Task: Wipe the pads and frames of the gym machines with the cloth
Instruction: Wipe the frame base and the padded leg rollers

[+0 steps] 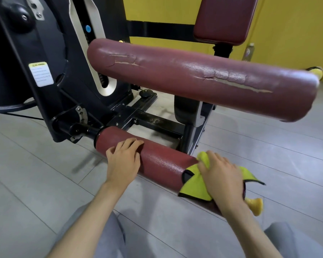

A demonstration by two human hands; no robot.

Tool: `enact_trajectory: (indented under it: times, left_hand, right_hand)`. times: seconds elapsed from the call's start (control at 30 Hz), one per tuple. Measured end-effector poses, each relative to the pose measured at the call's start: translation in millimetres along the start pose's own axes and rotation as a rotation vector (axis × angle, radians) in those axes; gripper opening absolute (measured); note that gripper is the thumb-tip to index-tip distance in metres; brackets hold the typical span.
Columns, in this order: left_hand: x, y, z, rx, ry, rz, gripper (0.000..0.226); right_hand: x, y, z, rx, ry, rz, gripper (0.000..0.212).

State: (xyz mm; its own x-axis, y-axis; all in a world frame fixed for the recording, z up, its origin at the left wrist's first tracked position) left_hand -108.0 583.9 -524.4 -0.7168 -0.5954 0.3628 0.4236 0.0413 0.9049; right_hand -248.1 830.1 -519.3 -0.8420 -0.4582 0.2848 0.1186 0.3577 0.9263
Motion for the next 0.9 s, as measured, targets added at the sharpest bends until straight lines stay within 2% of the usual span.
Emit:
enact_trajectory:
  times: [0.1,0.2,0.37,0.5,0.6,0.8,0.9]
  left_hand:
    - [-1.4,-2.9,4.3,-0.028,0.043,0.002,0.042]
    - [0.0,-3.8,8.3,-0.049,0.068,0.01,0.047]
    - [2.1,-6.4,12.2,-0.081,0.066,0.017,0.045]
    - [4.4,-7.1,13.2,-0.085,0.065,0.009,0.043]
    - [5.4,-4.1,10.3,-0.08,0.044,-0.018,0.044]
    - [1.1,-1.8,10.0,-0.132,0.067,-0.015,0.042]
    - [0.3,0.3,11.6,-0.162,0.091,-0.028,0.036]
  right_hand:
    - [-12.6,19.3,42.8,-0.016,-0.16,-0.044,0.021]
    - [-12.8,19.5,48.4,0.05,-0.268,-0.018,0.024]
    - [10.1,-13.1,-18.1,-0.026,-0.101,0.014,0.031]
    - [40.6,-33.0,-97.8,0.124,-0.035,-0.051,0.035]
    - [52.4,-42.3,-133.7,0.132,0.06,-0.144,0.039]
    - [42.8,-25.1,-85.8,0.163,0.153,-0.3,0.037]
    - [26.4,-6.0,-41.5,0.12,0.101,-0.277,0.032]
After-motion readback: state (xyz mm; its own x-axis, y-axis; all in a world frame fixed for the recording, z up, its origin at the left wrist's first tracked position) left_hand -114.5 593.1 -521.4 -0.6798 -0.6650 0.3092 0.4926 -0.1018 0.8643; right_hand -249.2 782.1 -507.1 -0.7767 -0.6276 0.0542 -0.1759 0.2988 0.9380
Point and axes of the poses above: each hand's wrist, its own x-axis towards the middle knuckle, its own y-axis out of the back of the hand, z = x × y, the point moved 2 cm from there along x, towards the middle knuckle, and after that the axes turned 1 degree about z, right-handed, at the moved point
